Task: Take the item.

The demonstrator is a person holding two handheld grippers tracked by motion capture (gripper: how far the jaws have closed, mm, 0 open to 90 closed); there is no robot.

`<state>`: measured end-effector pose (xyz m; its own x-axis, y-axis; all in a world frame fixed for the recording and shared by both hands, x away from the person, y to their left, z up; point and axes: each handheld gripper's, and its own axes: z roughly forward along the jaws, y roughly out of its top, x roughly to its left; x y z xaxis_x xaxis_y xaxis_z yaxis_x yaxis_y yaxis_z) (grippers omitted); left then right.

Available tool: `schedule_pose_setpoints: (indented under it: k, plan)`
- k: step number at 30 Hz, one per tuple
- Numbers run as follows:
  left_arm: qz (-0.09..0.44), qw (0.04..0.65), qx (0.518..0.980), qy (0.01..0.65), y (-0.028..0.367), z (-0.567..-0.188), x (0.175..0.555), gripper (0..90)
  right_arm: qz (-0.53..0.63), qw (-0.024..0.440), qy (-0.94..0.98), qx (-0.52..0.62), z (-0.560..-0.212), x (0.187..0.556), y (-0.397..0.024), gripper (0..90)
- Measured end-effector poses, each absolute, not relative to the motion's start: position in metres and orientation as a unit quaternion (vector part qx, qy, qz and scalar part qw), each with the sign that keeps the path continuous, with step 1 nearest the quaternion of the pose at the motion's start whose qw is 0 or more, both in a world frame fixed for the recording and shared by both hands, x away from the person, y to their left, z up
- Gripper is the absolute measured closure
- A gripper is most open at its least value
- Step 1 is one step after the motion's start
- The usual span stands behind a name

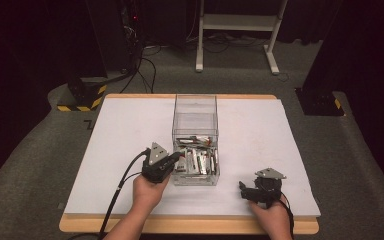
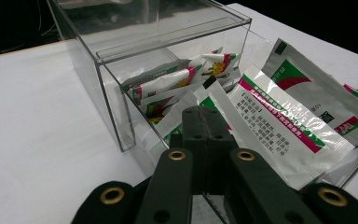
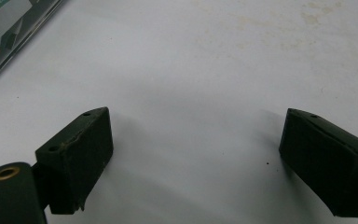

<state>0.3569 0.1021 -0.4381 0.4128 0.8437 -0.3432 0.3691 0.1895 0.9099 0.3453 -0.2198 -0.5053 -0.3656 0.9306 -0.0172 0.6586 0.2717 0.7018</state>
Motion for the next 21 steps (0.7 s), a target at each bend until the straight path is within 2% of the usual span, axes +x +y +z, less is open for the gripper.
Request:
schedule_pose_setpoints:
  k: [21]
  plan:
    - [0.206, 0.619, 0.579, 0.489, 0.104, -0.424, 0.353, 90.0, 0.31, 0.221, 0.766, 0.518, -0.505, 0.345, -0.22, 9.4]
